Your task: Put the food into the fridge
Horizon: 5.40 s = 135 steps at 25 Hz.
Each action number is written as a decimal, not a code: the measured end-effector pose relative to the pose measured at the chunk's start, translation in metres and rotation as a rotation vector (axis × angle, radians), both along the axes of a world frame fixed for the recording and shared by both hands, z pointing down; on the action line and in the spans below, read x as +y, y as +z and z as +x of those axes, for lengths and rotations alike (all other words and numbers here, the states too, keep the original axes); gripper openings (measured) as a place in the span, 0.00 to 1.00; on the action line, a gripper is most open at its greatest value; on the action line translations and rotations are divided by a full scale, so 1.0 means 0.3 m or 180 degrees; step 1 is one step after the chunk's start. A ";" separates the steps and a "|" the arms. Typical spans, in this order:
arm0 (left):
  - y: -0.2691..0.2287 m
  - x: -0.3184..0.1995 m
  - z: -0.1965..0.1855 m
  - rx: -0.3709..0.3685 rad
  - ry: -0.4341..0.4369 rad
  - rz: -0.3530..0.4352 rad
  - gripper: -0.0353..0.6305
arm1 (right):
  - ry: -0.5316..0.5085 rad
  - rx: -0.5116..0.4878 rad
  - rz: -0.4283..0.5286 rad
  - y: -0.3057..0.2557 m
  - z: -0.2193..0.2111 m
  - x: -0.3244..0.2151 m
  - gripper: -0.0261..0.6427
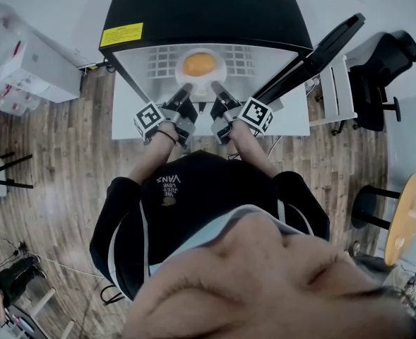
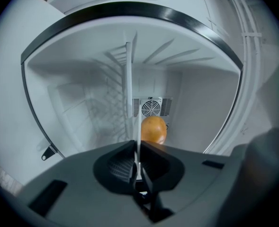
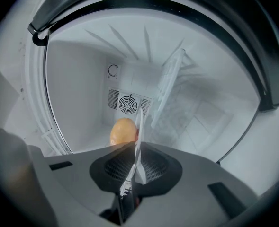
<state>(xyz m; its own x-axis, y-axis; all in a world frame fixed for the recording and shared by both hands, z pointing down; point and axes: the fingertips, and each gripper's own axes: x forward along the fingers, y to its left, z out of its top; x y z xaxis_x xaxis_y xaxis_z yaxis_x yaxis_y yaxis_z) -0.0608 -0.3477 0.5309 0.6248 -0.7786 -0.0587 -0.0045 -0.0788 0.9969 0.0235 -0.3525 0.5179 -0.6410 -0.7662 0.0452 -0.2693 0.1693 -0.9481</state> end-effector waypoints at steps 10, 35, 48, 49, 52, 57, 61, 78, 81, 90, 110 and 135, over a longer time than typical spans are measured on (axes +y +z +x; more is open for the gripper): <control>-0.014 -0.030 0.003 -0.0028 0.0019 0.0088 0.09 | 0.0016 -0.0064 0.0005 0.007 0.003 -0.027 0.09; -0.019 -0.090 0.004 -0.0033 0.0036 0.0191 0.10 | 0.0018 -0.0032 0.0083 -0.008 0.014 -0.081 0.13; -0.072 -0.086 0.007 0.0059 0.0075 0.0351 0.23 | 0.0100 0.0118 0.0215 -0.019 0.044 -0.071 0.16; -0.073 -0.083 0.004 0.0065 0.0061 0.0344 0.24 | 0.0104 0.0144 0.0230 -0.017 0.047 -0.066 0.17; -0.059 -0.071 -0.020 0.0045 -0.0013 0.0293 0.25 | 0.0097 0.0240 0.0262 -0.009 0.050 -0.048 0.18; -0.025 -0.039 -0.044 -0.0200 -0.0002 0.0353 0.25 | 0.0117 0.0577 0.0429 -0.012 0.061 -0.029 0.18; -0.040 -0.012 -0.045 -0.0429 0.0034 0.0511 0.25 | 0.0119 0.0841 0.0600 -0.029 0.064 -0.017 0.18; -0.043 0.040 -0.025 -0.1821 0.0151 0.1221 0.25 | -0.0085 0.1921 0.1153 -0.026 0.029 0.049 0.11; -0.050 0.043 -0.016 -0.2054 0.0196 0.1374 0.22 | -0.0127 0.2039 0.1194 -0.023 0.024 0.052 0.10; -0.054 0.039 -0.006 -0.2420 0.0270 0.1579 0.11 | -0.0159 0.2241 0.1276 -0.030 0.024 0.047 0.07; -0.052 -0.006 0.014 -0.2525 0.0448 0.1613 0.08 | -0.0163 0.2264 0.1287 -0.036 0.006 -0.002 0.07; -0.034 -0.060 0.014 -0.2491 0.0474 0.1535 0.08 | -0.0150 0.2302 0.1279 -0.029 0.007 -0.061 0.07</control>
<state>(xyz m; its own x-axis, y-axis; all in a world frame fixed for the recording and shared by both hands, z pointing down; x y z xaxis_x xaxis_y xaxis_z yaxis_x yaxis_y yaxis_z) -0.0567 -0.3658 0.5207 0.7147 -0.6882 0.1252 -0.6180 -0.5375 0.5737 0.0257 -0.3710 0.5092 -0.5905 -0.7850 0.1870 -0.7735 0.4846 -0.4085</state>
